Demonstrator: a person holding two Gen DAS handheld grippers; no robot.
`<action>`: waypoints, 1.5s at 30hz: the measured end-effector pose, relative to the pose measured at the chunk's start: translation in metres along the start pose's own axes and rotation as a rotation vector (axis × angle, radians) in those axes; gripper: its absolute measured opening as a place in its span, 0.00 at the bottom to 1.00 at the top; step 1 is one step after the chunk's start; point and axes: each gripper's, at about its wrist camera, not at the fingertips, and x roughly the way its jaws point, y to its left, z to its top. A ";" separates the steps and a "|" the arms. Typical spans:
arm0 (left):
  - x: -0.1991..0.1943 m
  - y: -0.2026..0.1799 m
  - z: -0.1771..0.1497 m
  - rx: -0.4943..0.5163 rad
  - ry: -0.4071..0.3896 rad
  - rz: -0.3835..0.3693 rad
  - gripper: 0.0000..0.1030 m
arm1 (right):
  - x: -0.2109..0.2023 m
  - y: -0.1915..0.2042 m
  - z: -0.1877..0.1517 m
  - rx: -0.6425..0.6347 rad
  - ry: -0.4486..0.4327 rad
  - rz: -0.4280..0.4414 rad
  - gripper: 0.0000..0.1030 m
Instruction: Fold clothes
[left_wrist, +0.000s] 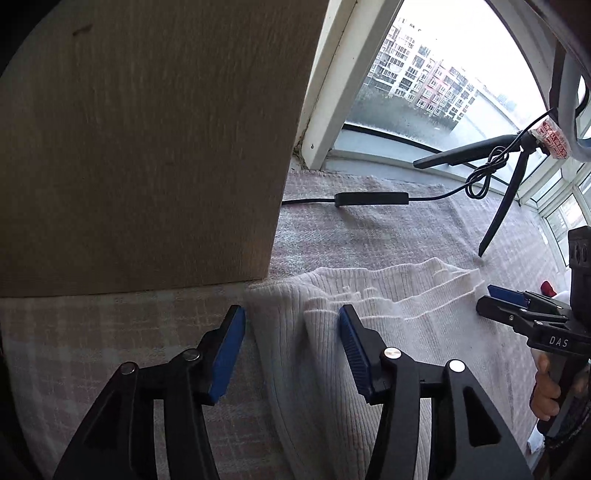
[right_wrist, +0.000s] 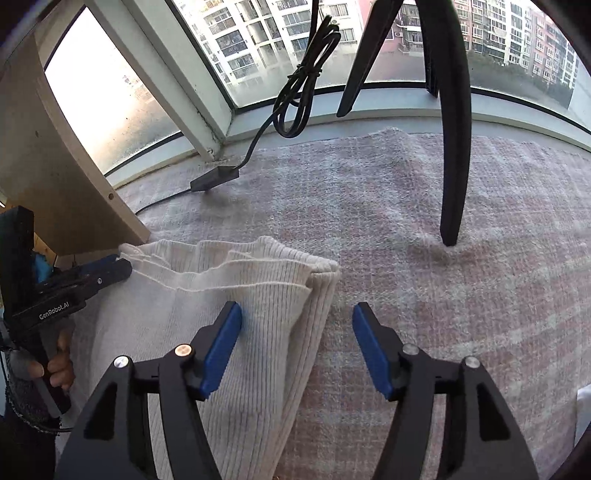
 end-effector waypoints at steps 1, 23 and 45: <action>0.004 0.001 0.002 -0.006 0.014 -0.007 0.54 | 0.005 -0.002 0.002 -0.004 0.016 0.021 0.60; -0.127 -0.027 -0.021 0.084 -0.152 -0.217 0.13 | -0.125 0.030 -0.023 -0.037 -0.192 0.225 0.18; -0.163 -0.057 -0.275 0.169 0.096 -0.247 0.13 | -0.162 0.028 -0.287 -0.070 -0.074 -0.095 0.18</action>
